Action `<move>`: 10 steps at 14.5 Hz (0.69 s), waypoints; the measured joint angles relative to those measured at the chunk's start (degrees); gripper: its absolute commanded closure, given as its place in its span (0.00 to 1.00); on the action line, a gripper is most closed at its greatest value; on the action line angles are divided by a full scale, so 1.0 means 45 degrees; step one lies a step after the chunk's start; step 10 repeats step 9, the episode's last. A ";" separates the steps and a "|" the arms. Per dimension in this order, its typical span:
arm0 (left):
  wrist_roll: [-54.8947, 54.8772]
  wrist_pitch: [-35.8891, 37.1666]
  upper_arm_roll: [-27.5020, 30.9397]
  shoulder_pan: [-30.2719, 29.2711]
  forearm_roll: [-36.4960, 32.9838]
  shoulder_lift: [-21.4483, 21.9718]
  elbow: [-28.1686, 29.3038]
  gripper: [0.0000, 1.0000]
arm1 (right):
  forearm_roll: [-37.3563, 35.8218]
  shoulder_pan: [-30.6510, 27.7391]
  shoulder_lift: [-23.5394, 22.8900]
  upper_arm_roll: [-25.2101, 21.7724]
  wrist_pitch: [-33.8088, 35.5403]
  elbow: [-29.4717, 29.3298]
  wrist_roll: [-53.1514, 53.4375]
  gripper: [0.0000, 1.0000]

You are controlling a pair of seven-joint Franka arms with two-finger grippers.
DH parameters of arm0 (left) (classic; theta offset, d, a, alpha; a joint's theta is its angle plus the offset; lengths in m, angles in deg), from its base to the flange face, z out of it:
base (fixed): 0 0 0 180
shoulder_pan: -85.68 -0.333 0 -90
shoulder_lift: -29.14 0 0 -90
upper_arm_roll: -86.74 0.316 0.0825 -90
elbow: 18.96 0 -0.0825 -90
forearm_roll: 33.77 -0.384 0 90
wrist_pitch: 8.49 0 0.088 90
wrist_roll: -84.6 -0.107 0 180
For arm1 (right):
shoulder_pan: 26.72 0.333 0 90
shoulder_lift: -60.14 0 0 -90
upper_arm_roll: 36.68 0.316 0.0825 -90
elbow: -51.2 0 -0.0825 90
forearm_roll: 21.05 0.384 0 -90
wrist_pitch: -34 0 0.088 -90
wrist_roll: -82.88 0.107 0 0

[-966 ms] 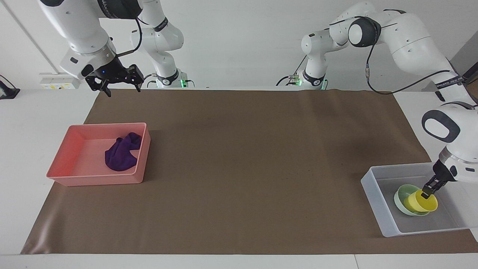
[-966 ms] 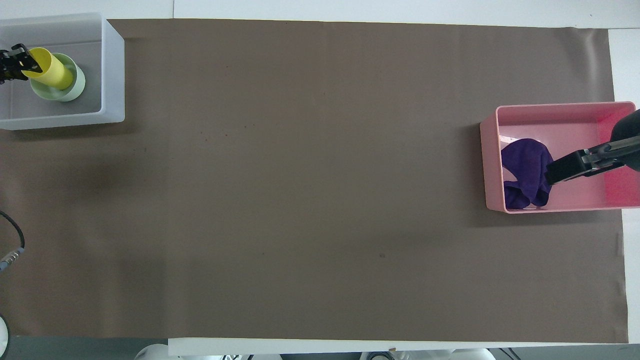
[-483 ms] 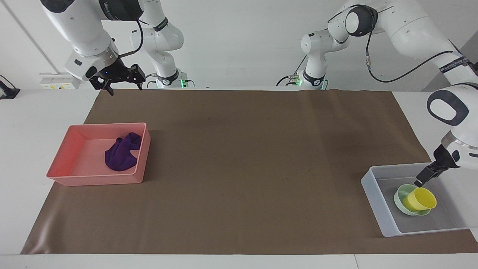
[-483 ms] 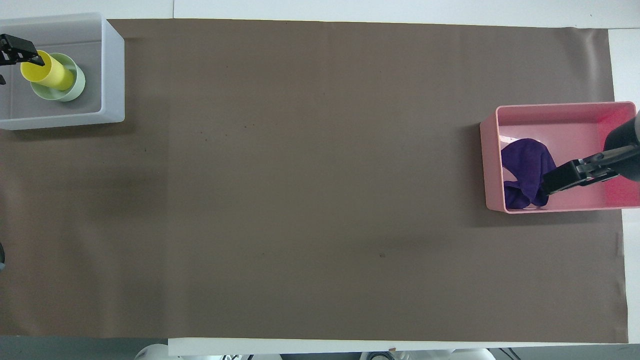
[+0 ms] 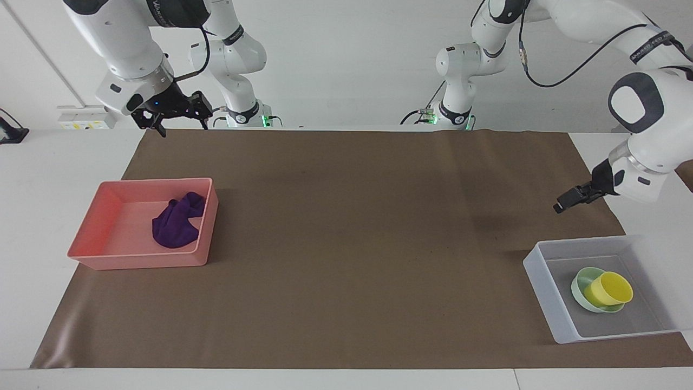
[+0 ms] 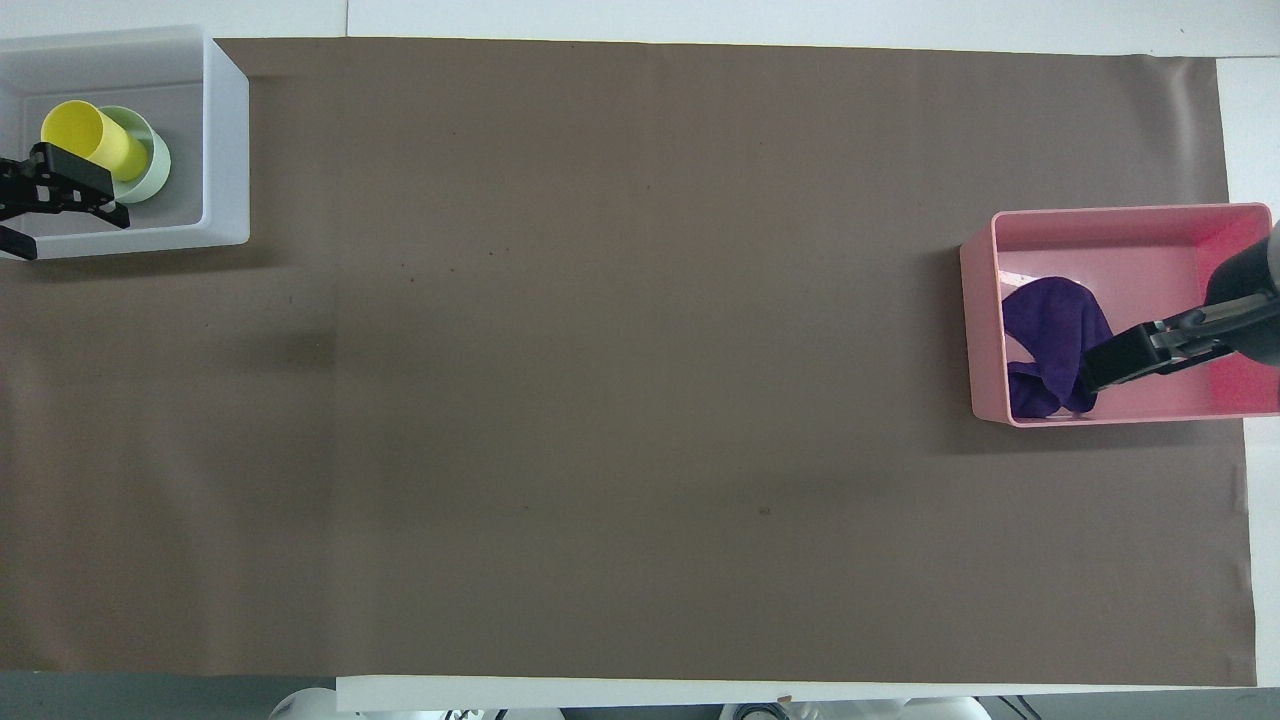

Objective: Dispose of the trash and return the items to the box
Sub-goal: 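Release the cup with the left gripper while the right gripper tucks the cloth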

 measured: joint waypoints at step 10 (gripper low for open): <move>-0.1590 0.0587 -0.0180 0.0733 -0.1175 0.1925 0.0253 0.00 | 0.0003 0.0000 0.0000 0.0000 -0.0289 0.0005 0.0019 0.01</move>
